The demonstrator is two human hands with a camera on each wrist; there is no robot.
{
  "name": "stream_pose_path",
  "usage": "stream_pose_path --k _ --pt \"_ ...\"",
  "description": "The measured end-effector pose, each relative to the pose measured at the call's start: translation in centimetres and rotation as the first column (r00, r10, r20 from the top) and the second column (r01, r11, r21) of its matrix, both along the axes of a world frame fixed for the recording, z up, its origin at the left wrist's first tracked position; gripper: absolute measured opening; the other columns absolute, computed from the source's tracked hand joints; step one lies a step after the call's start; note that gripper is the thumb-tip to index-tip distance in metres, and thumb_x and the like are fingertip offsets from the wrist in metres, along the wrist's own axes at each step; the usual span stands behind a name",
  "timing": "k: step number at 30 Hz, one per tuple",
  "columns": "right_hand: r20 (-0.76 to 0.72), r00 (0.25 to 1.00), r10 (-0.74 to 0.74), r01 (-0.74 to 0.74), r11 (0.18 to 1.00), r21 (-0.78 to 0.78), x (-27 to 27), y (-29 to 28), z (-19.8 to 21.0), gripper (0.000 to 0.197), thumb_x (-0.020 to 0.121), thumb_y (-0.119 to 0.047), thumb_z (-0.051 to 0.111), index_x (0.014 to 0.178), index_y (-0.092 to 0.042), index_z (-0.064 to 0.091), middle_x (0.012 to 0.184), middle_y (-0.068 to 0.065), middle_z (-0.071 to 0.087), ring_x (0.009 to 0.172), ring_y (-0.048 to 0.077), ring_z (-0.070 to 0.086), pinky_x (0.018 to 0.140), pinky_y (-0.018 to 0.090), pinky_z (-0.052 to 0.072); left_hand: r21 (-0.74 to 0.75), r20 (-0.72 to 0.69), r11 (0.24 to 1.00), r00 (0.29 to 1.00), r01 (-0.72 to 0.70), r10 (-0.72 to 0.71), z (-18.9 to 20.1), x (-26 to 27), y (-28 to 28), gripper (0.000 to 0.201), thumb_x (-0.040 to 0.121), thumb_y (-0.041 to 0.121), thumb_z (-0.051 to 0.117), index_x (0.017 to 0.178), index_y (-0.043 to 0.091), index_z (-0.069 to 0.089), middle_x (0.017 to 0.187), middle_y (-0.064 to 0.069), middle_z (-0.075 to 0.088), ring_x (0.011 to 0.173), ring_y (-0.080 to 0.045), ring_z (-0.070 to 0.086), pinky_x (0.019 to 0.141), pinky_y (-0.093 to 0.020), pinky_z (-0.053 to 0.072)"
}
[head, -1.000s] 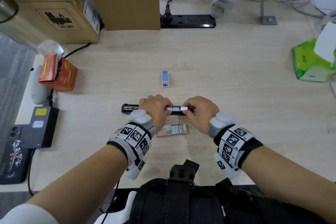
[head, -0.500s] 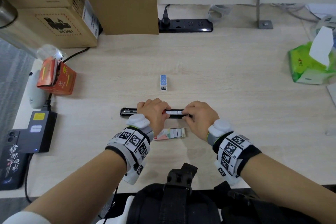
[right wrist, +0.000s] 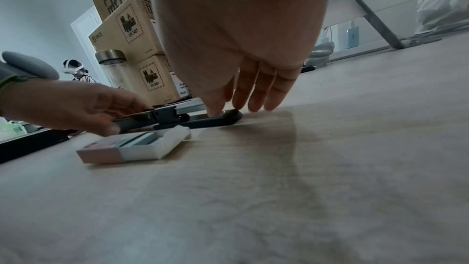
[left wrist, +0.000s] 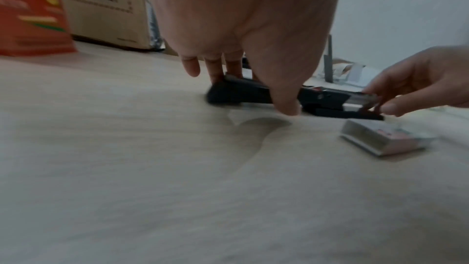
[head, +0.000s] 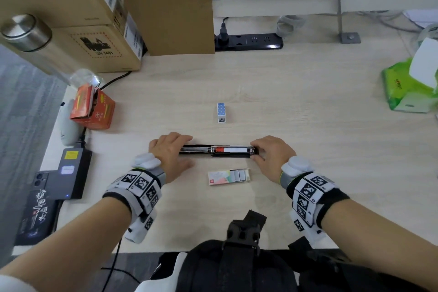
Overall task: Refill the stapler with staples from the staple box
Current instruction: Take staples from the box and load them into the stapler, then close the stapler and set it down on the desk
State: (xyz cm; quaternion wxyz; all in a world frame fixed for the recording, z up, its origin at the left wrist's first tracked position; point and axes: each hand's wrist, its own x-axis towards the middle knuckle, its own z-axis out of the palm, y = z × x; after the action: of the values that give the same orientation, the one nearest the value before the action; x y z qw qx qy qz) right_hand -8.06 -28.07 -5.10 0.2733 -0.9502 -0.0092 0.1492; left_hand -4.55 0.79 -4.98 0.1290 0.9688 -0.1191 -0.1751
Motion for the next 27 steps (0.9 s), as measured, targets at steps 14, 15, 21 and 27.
stream_pose_path --k 14,15,21,27 --pt "-0.052 0.999 0.01 -0.013 0.999 -0.045 0.6 -0.1 0.1 0.025 0.086 -0.024 0.062 0.11 -0.02 0.064 0.108 0.008 0.06 0.102 0.028 0.051 0.087 0.04 0.045 -0.286 0.036 0.958 0.999 -0.022 0.033 5.0 1.4 0.9 0.022 0.073 0.023 0.077 0.089 0.029 0.063 0.085 0.009 0.063 0.083 -0.014 0.054 0.075 -0.028 0.042" --pt "-0.051 0.999 0.008 -0.01 0.999 -0.045 0.6 -0.1 -0.1 0.026 0.086 -0.025 0.062 0.111 -0.02 0.063 0.109 0.008 0.06 0.103 0.028 0.051 0.087 0.04 0.045 -0.313 0.04 0.949 0.999 -0.017 0.031 5.6 1.5 0.3 0.023 0.072 0.023 0.077 0.089 0.029 0.062 0.083 0.01 0.063 0.082 -0.014 0.055 0.076 -0.028 0.043" --pt "-0.055 0.998 -0.01 0.008 0.999 -0.04 0.5 -0.3 -0.3 0.027 0.085 -0.025 0.061 0.111 -0.022 0.063 0.11 0.007 0.059 0.105 0.028 0.049 0.087 0.038 0.043 -0.445 -0.03 0.895 0.999 -0.027 0.015 5.9 1.3 -5.4 0.028 0.07 0.027 0.078 0.094 0.026 0.064 0.092 0.015 0.063 0.093 -0.009 0.057 0.086 -0.026 0.043" --pt "-0.054 0.998 -0.026 0.023 0.999 -0.047 0.4 -0.5 0.0 0.029 0.084 -0.026 0.061 0.113 -0.023 0.062 0.107 0.006 0.058 0.105 0.028 0.047 0.084 0.034 0.04 -0.446 -0.056 0.895 0.998 -0.004 -0.023 4.4 0.8 -9.8 0.024 0.071 0.022 0.076 0.093 0.025 0.067 0.097 0.005 0.067 0.094 -0.016 0.059 0.085 -0.032 0.046"
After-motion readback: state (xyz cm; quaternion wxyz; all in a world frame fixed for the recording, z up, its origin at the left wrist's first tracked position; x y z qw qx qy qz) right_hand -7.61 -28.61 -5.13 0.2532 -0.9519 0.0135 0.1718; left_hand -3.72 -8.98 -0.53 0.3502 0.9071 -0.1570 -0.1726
